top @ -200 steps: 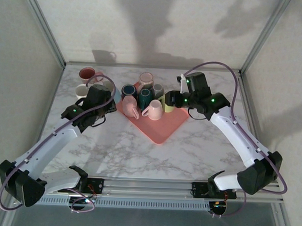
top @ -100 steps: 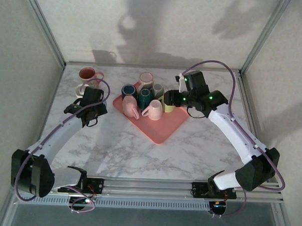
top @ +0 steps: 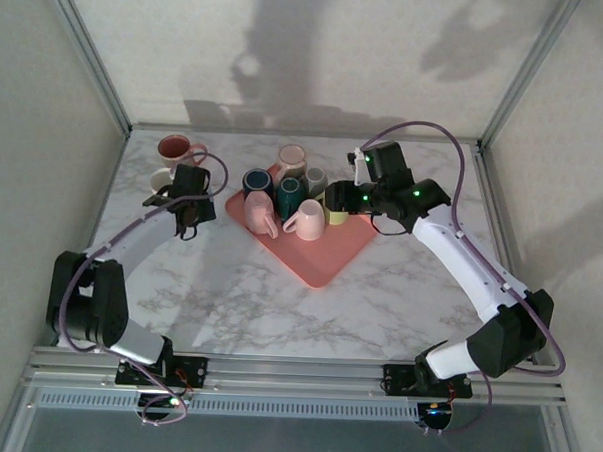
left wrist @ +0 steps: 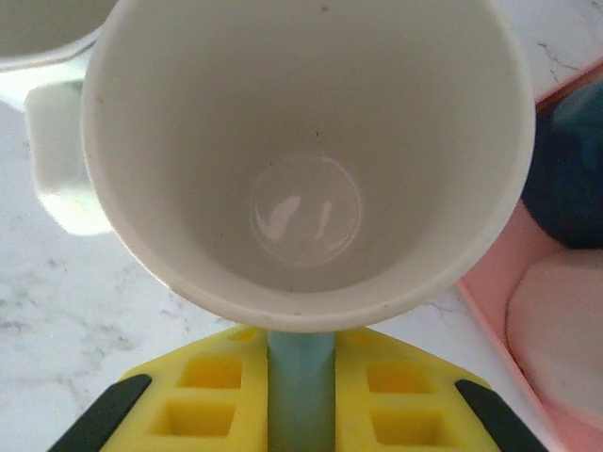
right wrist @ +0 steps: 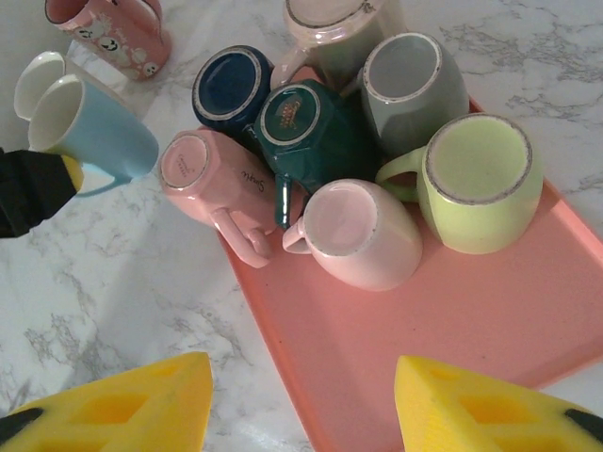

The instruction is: Turn the mug right side up

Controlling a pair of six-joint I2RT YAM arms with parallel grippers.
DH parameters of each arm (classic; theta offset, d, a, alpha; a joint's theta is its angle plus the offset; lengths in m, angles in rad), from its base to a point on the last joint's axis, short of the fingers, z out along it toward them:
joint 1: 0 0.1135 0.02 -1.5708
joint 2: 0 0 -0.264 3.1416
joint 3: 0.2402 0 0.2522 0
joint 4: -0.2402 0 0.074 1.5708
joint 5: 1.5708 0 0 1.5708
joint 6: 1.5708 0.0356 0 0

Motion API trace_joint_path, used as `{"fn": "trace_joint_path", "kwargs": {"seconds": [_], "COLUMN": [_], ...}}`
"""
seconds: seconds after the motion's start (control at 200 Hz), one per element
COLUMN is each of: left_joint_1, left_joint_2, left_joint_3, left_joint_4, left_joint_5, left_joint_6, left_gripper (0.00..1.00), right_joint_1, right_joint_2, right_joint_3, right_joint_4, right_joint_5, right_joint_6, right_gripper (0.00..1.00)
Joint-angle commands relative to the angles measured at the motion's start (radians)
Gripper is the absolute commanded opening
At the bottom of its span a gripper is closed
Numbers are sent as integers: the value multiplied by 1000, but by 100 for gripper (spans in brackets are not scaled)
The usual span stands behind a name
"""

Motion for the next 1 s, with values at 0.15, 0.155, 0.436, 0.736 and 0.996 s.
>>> {"fn": "trace_joint_path", "kwargs": {"seconds": [0.15, 0.155, 0.436, 0.736, 0.996], "left_joint_1": [17, 17, 28, 34, 34], "left_joint_2": [102, 105, 173, 168, 43], "left_joint_3": [119, 119, 130, 108, 78], "left_joint_4": [109, 109, 128, 133, 88], "left_joint_5": [-16, -17, -38, -16, 122], "left_joint_6": [77, 78, 97, 90, 70], "left_gripper": [0, 0, 0, 34, 49], "right_joint_1": [-7, -8, -8, -8, 28], "right_joint_2": [12, 12, 14, 20, 74], "right_joint_3": [18, 18, 5, -31, -28], "right_joint_4": [-5, -5, 0, -8, -73], "right_joint_5": [-9, -9, -9, 51, 141], "right_joint_6": [13, 12, 23, 115, 413], "right_gripper": [56, 55, 56, 55, 57]}}
